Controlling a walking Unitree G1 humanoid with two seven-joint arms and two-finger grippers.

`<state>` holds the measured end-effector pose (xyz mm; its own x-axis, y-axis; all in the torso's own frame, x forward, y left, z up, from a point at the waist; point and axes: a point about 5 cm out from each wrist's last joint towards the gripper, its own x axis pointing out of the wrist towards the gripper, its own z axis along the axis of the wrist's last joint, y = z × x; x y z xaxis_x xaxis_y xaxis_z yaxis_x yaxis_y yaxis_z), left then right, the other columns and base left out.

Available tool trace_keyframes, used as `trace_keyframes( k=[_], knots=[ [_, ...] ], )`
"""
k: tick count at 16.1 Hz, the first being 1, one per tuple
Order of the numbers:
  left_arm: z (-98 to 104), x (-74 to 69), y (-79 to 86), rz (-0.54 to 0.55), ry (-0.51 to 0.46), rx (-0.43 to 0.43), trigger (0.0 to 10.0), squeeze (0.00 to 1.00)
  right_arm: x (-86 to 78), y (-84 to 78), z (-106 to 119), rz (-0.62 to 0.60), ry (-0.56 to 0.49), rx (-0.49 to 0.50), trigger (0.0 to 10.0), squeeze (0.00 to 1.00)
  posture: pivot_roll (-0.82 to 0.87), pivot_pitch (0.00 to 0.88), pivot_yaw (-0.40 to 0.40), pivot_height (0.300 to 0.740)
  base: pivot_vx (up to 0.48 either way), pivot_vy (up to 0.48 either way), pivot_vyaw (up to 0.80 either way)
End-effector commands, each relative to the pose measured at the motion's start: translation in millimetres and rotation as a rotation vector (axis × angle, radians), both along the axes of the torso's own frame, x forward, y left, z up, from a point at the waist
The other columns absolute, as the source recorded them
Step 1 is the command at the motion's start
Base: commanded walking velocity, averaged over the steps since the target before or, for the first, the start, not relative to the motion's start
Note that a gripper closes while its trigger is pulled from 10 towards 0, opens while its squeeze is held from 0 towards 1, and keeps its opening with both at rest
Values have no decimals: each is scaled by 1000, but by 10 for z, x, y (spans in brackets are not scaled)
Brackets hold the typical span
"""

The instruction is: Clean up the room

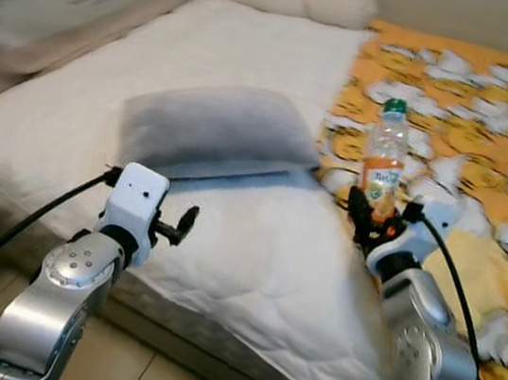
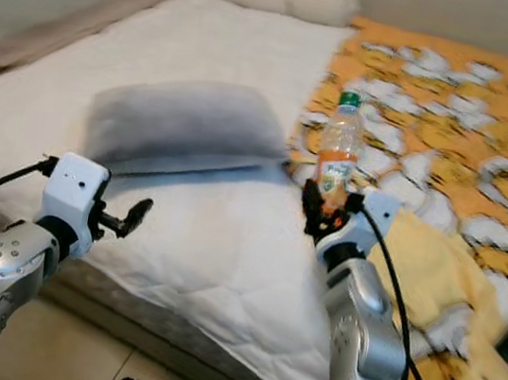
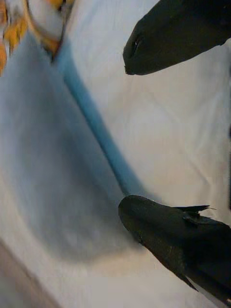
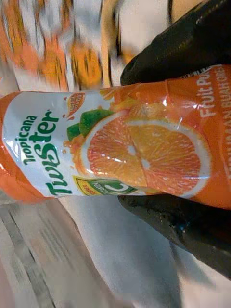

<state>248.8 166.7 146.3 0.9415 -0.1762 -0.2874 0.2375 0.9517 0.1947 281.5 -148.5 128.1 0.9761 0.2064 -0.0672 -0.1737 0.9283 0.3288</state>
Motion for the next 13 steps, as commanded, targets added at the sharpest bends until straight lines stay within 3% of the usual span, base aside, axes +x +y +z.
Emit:
trace_keyframes(
  k=[1,5,7,9,13],
  knots=[
    [-7,14,59,30,-12,18,10000,0,-21,92,53,42,-11,1,10000,0,-85,0,49,740,0,0,800],
    [-43,29,110,82,-30,45,10000,0,-86,231,25,126,1,-20,10000,0,-86,0,55,740,0,0,800],
    [-112,21,147,150,-22,14,10000,0,-87,211,41,121,13,-73,10000,0,-110,0,63,740,0,0,800],
    [-126,27,145,146,-33,42,10000,0,-71,201,60,113,12,-93,10000,0,-119,0,53,740,0,0,800],
    [-126,35,149,188,-31,-10,10000,0,-108,165,-58,93,77,-107,10000,0,-102,0,48,740,0,0,800]
  ],
)
